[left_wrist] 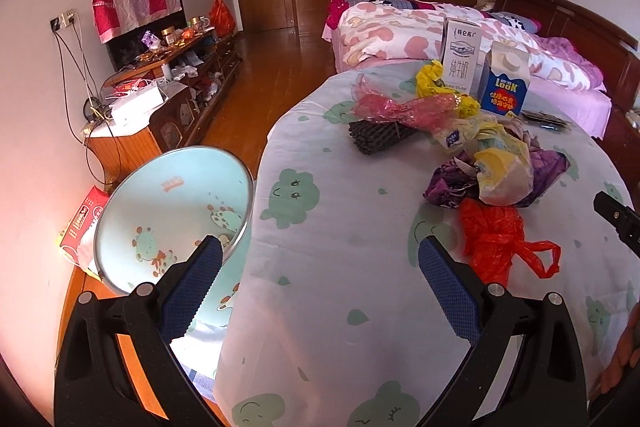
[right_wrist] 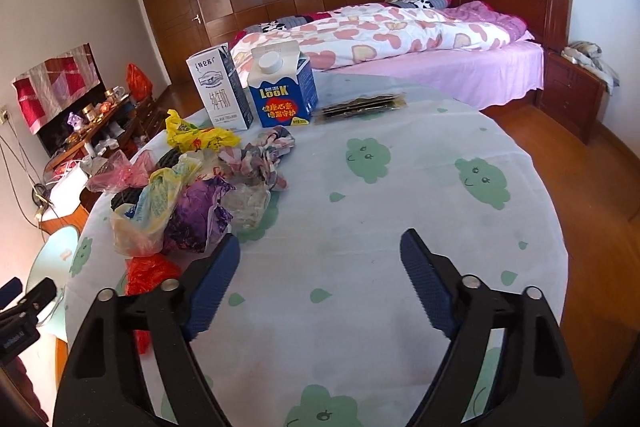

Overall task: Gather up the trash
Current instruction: 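Withdraw both open tools from the bin back over the table, then grasp the yellow-green plastic bag with the right tool while the left grasps the pink bag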

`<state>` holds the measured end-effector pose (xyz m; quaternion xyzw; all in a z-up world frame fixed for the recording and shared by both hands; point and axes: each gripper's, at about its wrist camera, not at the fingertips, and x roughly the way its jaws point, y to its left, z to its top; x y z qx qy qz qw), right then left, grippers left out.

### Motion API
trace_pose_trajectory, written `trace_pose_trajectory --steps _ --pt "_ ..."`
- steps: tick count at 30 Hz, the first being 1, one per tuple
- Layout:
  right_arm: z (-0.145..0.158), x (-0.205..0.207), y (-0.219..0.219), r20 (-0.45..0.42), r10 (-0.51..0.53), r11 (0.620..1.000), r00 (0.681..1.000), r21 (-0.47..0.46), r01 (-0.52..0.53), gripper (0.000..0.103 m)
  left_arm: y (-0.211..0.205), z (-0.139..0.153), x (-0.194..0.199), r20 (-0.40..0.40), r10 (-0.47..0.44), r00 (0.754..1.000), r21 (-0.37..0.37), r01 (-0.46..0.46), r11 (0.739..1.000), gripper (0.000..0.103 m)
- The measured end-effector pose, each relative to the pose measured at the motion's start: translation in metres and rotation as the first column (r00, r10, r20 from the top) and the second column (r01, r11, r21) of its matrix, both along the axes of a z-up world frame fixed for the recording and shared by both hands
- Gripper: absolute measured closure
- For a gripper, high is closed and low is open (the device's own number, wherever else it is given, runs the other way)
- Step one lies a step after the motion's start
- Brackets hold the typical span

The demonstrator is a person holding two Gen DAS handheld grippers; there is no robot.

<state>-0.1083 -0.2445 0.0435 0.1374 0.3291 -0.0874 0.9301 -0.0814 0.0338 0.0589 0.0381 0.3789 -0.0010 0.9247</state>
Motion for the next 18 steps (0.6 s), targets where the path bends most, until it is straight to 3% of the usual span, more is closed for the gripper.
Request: trace_pose_trajectory --steps 7,10,18 --pt "0.017 0.02 0.014 0.039 0.049 0.999 0.998 0.008 -0.049 0.022 -0.005 -0.001 0.015 0.011 -0.019 1.0 0.012 0.019 1.0 0.009" --pt "0.028 0.043 0.033 0.052 0.115 0.993 0.992 0.006 -0.115 0.022 0.002 0.003 0.024 0.028 -0.007 1.0 0.014 0.006 1.0 0.01" --pt "0.014 0.11 0.087 -0.085 0.281 0.959 0.956 -0.008 -0.283 0.022 0.017 0.014 0.06 0.061 -0.003 0.998 0.001 0.002 1.0 0.009"
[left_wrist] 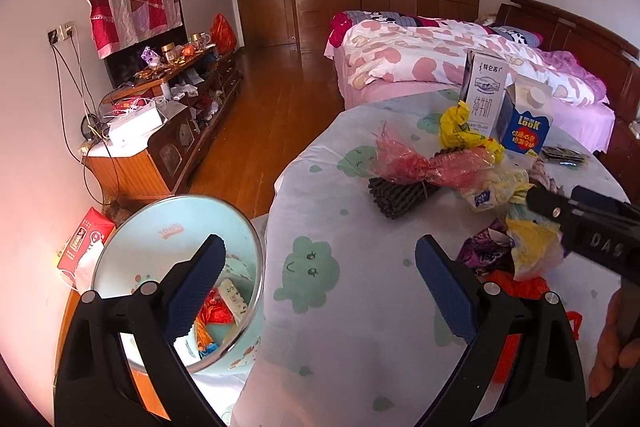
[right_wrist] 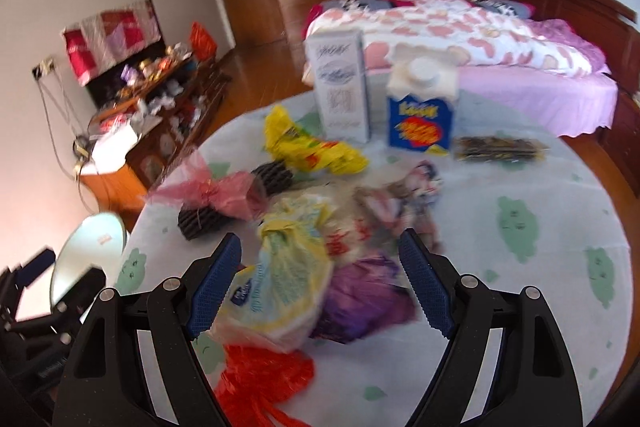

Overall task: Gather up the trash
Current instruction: 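Grasp the yellow-green plastic bag with the right tool while the left grasps the pink bag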

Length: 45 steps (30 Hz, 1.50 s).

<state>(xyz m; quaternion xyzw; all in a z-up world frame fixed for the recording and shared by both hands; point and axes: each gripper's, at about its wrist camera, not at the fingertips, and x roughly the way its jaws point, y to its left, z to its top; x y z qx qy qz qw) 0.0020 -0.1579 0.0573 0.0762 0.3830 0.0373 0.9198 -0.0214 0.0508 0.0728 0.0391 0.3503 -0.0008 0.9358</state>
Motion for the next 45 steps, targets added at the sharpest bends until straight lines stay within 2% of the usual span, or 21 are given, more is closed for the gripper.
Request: trace_pose_trajectory --steps 3,4,6,8,11,15,17,24,25,26,27,30,37,42,45 --pt "-0.01 0.009 0.01 -0.041 0.013 0.999 0.999 -0.046 -0.015 0.023 -0.003 -0.001 0.015 0.004 -0.016 1.0 -0.011 0.016 1.0 0.009" --pt "-0.013 0.009 0.011 -0.047 0.021 0.999 0.999 -0.048 -0.023 0.026 -0.006 -0.002 0.02 0.006 -0.023 1.0 -0.012 0.023 1.0 0.009" --pt "-0.016 0.007 0.009 -0.048 0.024 0.999 0.999 -0.036 -0.026 0.041 -0.01 -0.003 0.032 0.007 -0.037 0.999 -0.017 0.037 0.999 0.009" --pt "-0.019 0.006 0.002 -0.048 0.033 0.999 0.998 0.005 -0.033 0.063 -0.016 -0.004 0.045 0.009 -0.048 0.999 -0.033 0.048 0.998 0.009" --pt "-0.012 -0.002 -0.012 -0.013 0.013 0.998 1.0 0.07 -0.012 0.068 -0.028 -0.007 0.063 0.008 -0.07 0.998 -0.04 0.07 0.997 0.01" --pt "0.004 -0.019 -0.025 0.094 -0.048 0.996 0.994 0.085 0.04 0.068 -0.046 -0.012 0.084 0.004 -0.09 0.996 -0.013 0.09 0.996 0.011" --pt "0.006 -0.021 -0.029 0.111 -0.072 0.994 0.991 0.096 0.062 0.068 -0.052 -0.016 0.095 -0.014 -0.088 0.996 -0.008 0.088 0.996 0.018" --pt "0.004 -0.023 -0.044 0.108 -0.112 0.986 0.988 0.133 0.097 0.068 -0.057 -0.035 0.109 -0.092 -0.097 0.991 -0.043 0.093 0.995 0.052" --pt "0.007 -0.024 -0.047 0.109 -0.117 0.986 0.987 0.135 0.102 0.068 -0.057 -0.036 0.108 -0.092 -0.099 0.991 -0.049 0.094 0.994 0.06" --pt "0.007 -0.024 -0.048 0.112 -0.126 0.984 0.986 0.138 0.11 0.068 -0.057 -0.037 0.106 -0.091 -0.101 0.991 -0.049 0.096 0.994 0.064" --pt "0.007 -0.027 -0.051 0.114 -0.131 0.983 0.985 0.14 0.115 0.068 -0.057 -0.038 0.105 -0.091 -0.104 0.99 -0.05 0.1 0.994 0.075" --pt "0.009 -0.033 -0.053 0.121 -0.145 0.981 0.982 0.146 0.126 0.068 -0.054 -0.038 0.098 -0.087 -0.116 0.989 -0.073 0.109 0.991 0.084" --pt "0.018 -0.045 -0.053 0.16 -0.166 0.98 0.973 0.14 0.145 0.068 -0.042 -0.007 0.06 0.011 -0.096 0.995 -0.081 0.096 0.992 0.085" --pt "0.024 -0.054 -0.04 0.194 -0.157 0.984 0.968 0.115 0.136 0.068 -0.028 0.006 0.034 0.026 -0.05 0.998 -0.072 0.052 0.996 0.085" --pt "0.025 -0.058 -0.03 0.198 -0.138 0.988 0.97 0.102 0.12 0.068 -0.018 0.009 0.021 0.039 -0.014 0.999 -0.035 0.015 0.999 0.085"
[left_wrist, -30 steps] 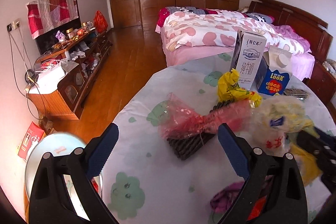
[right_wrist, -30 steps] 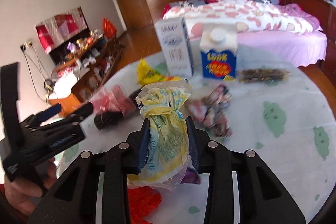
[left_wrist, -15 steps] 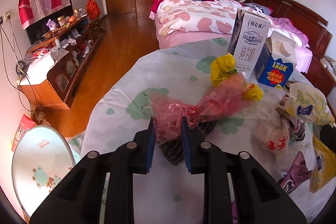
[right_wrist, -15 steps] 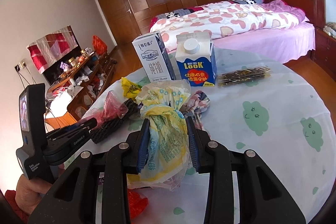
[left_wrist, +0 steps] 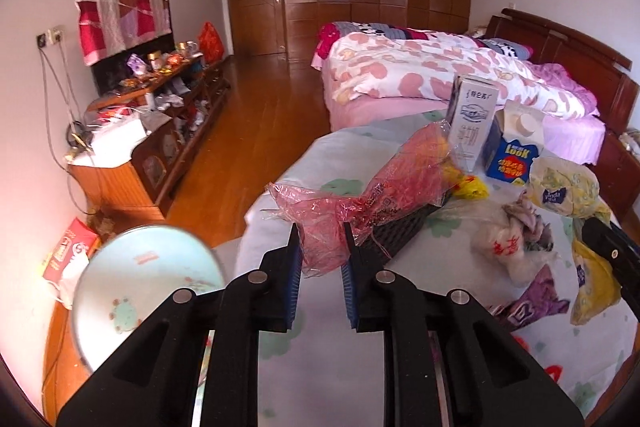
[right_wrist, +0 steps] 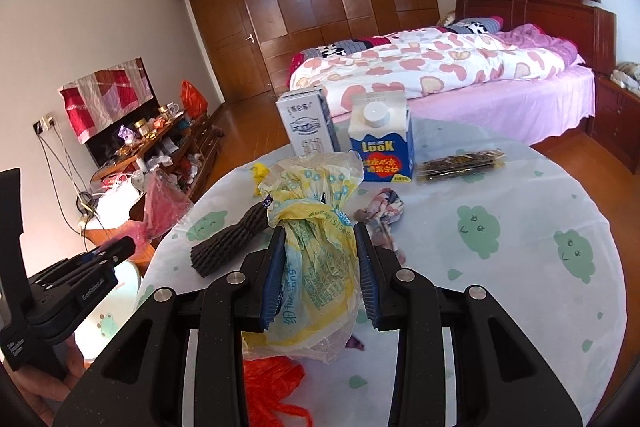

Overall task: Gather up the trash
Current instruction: 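Grasp the yellow-green plastic bag with the right tool while the left grasps the pink bag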

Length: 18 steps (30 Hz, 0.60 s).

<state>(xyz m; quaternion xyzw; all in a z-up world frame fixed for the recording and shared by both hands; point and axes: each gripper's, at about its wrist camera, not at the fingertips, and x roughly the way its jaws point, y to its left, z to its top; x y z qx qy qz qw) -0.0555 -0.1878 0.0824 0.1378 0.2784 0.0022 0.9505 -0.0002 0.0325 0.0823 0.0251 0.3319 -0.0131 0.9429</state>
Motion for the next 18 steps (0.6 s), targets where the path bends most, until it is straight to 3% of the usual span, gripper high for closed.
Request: trace_pose_trajectory --steps 18 --pt "0.011 -0.017 0.08 0.017 0.128 0.99 0.992 -0.068 -0.126 0.068 0.075 0.006 -0.05 0.019 0.152 0.988 -0.032 -0.152 0.988 0.085"
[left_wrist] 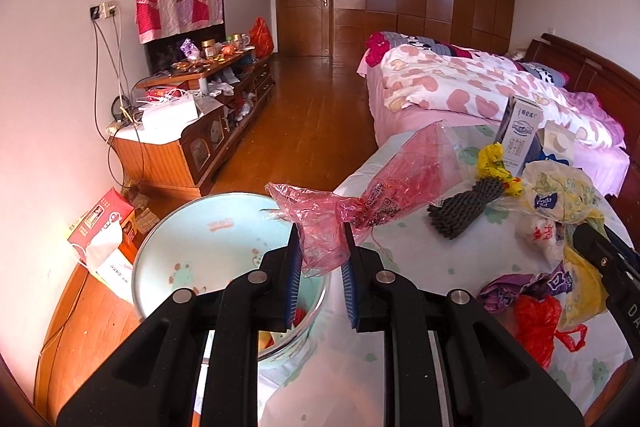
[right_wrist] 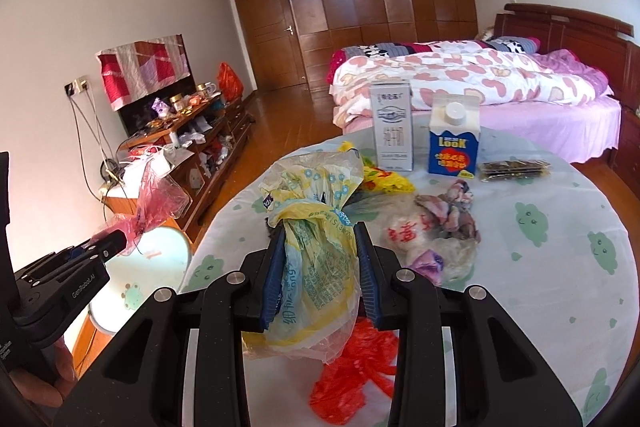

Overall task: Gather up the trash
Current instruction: 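Grasp the yellow-green plastic bag with the right tool while the left grasps the pink bag, then carry both bags over the teal bin and open both tools to drop them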

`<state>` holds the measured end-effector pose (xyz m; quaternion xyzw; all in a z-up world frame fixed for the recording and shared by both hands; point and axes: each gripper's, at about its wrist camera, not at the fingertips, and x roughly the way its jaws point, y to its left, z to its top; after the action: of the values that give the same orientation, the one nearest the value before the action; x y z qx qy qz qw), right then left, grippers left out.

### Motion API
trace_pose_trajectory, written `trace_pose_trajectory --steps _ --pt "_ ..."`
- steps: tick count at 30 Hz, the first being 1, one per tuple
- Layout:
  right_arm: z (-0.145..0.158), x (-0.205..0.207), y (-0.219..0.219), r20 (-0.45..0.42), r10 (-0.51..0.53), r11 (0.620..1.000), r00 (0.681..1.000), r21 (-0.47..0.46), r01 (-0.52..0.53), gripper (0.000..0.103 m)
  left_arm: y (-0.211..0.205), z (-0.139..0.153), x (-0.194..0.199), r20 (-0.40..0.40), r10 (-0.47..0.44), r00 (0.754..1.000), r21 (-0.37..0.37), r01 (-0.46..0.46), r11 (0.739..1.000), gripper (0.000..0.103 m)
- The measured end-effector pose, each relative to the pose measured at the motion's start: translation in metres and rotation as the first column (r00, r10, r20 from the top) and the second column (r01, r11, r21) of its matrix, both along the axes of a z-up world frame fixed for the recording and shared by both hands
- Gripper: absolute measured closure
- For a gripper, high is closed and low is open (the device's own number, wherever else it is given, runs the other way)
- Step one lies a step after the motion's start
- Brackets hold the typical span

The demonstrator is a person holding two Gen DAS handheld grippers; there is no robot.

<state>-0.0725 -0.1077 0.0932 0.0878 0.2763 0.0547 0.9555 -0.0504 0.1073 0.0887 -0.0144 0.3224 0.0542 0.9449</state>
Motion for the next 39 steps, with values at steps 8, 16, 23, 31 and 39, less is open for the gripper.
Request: trace_pose_trajectory --steps 8,16,23,31,39 --pt "-0.001 -0.002 0.033 -0.02 0.055 0.998 0.998 -0.009 -0.055 0.068 0.027 -0.001 -0.013 0.001 0.048 0.999 -0.008 -0.048 0.999 0.085" --pt "-0.004 -0.002 0.065 -0.032 0.109 0.993 0.994 -0.031 -0.11 0.068 0.057 -0.006 -0.023 -0.007 0.101 0.995 -0.026 -0.101 0.995 0.085" --pt "-0.007 0.002 0.096 -0.05 0.162 0.985 0.986 -0.051 -0.164 0.068 0.084 -0.013 -0.025 -0.028 0.158 0.987 -0.049 -0.159 0.986 0.085" --pt "-0.011 0.011 0.128 -0.073 0.211 0.975 0.975 -0.051 -0.215 0.068 0.112 -0.022 -0.025 -0.052 0.217 0.975 -0.059 -0.219 0.974 0.085" --pt "-0.016 0.026 0.155 -0.082 0.237 0.968 0.968 -0.06 -0.242 0.068 0.137 -0.033 -0.017 -0.095 0.286 0.954 -0.066 -0.292 0.954 0.085"
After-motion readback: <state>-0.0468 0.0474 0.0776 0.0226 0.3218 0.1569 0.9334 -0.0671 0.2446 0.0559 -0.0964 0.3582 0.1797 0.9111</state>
